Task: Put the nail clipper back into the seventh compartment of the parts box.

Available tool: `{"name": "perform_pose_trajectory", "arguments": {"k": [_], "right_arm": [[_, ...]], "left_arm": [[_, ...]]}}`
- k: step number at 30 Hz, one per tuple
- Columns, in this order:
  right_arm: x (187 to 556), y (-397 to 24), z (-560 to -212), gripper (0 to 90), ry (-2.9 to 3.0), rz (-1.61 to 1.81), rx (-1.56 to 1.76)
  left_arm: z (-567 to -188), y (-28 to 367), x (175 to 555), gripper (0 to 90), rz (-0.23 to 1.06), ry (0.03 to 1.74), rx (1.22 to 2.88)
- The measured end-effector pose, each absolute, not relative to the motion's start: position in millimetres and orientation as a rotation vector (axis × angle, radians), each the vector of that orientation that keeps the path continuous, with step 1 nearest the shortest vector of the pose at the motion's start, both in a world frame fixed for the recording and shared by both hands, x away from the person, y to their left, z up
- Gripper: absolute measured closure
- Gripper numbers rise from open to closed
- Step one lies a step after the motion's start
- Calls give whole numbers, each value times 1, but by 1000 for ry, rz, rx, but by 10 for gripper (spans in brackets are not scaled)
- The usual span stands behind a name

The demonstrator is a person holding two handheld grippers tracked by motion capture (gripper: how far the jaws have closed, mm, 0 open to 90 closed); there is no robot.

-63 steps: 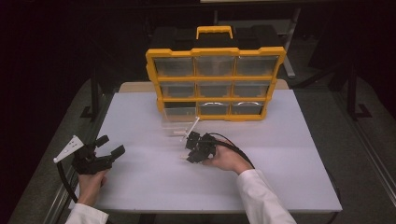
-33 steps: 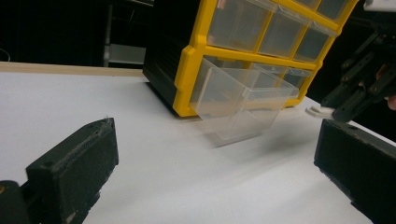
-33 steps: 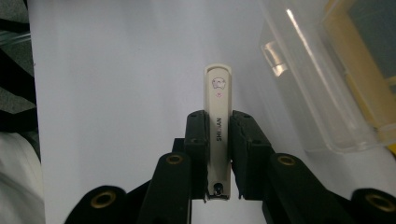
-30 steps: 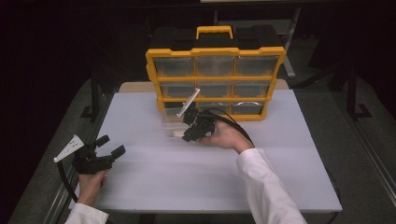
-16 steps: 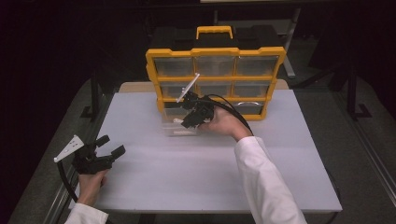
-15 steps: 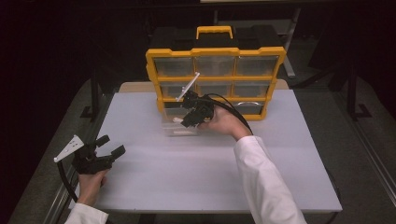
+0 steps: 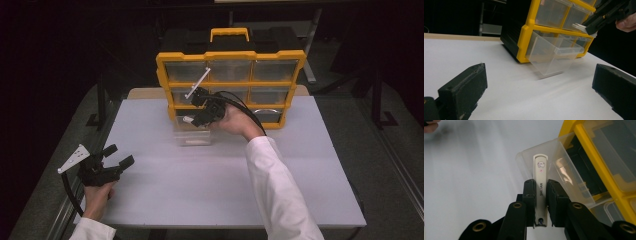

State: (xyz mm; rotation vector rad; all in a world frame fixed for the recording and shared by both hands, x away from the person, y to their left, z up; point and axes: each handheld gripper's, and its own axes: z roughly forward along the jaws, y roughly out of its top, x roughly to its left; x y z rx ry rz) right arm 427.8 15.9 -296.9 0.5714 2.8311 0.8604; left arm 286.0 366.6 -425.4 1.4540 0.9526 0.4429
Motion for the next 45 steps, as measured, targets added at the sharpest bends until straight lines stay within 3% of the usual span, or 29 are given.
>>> {"name": "perform_pose_trajectory", "arguments": {"k": [27, 32, 41, 45], "right_arm": [[453, 35, -323, 751, 2793, 799, 637], [452, 33, -323, 594, 2781, 813, 667], [446, 14, -322, 178, 2737, 866, 749], [442, 4, -325, 39, 2738, 858, 752]], "left_arm": [[-426, 364, 288, 0, 432, 943, 1469], [-426, 364, 289, 0, 433, 943, 1470], [-426, 364, 288, 0, 435, 941, 1471], [-426, 364, 288, 0, 436, 943, 1471]]}}
